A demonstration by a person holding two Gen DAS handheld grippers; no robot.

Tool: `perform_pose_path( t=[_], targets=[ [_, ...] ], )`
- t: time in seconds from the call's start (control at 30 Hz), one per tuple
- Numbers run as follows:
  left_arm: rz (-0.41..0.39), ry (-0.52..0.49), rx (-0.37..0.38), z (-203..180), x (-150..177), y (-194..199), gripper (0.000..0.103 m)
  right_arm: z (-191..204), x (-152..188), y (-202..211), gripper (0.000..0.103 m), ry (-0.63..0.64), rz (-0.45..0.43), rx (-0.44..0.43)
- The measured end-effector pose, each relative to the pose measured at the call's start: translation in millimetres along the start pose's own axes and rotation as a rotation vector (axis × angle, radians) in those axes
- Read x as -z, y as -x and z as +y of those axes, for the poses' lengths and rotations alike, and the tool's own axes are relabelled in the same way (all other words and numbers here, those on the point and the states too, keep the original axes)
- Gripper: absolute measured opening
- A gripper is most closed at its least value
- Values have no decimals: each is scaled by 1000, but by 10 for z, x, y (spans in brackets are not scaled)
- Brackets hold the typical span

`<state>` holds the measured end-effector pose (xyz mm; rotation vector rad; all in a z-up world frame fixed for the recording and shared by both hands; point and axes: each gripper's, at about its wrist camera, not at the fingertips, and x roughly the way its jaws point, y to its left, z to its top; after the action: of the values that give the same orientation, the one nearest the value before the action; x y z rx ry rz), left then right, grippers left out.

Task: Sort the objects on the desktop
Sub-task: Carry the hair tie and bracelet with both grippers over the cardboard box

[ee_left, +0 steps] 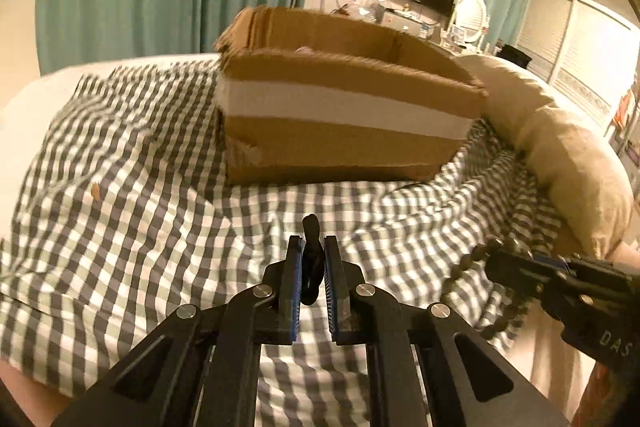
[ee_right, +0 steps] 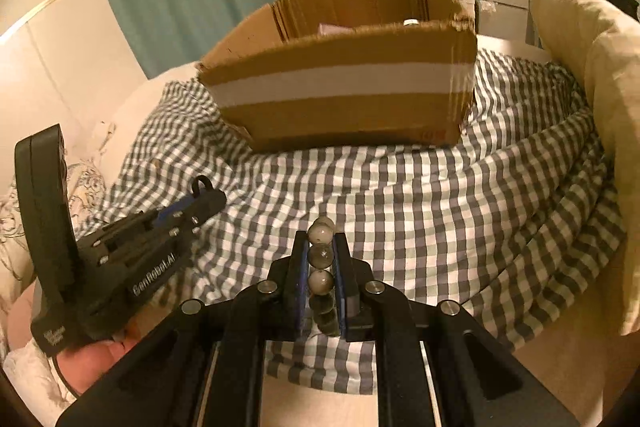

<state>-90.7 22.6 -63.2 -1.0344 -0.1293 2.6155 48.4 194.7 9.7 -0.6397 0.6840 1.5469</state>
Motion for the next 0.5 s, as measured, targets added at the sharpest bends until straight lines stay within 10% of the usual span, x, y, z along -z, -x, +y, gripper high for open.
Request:
perform_pose_path(
  t=[0.5],
  targets=[
    [-60, -58, -2, -488, -626, 206, 11, 65, -536, 379, 11, 40, -115, -62]
  ],
)
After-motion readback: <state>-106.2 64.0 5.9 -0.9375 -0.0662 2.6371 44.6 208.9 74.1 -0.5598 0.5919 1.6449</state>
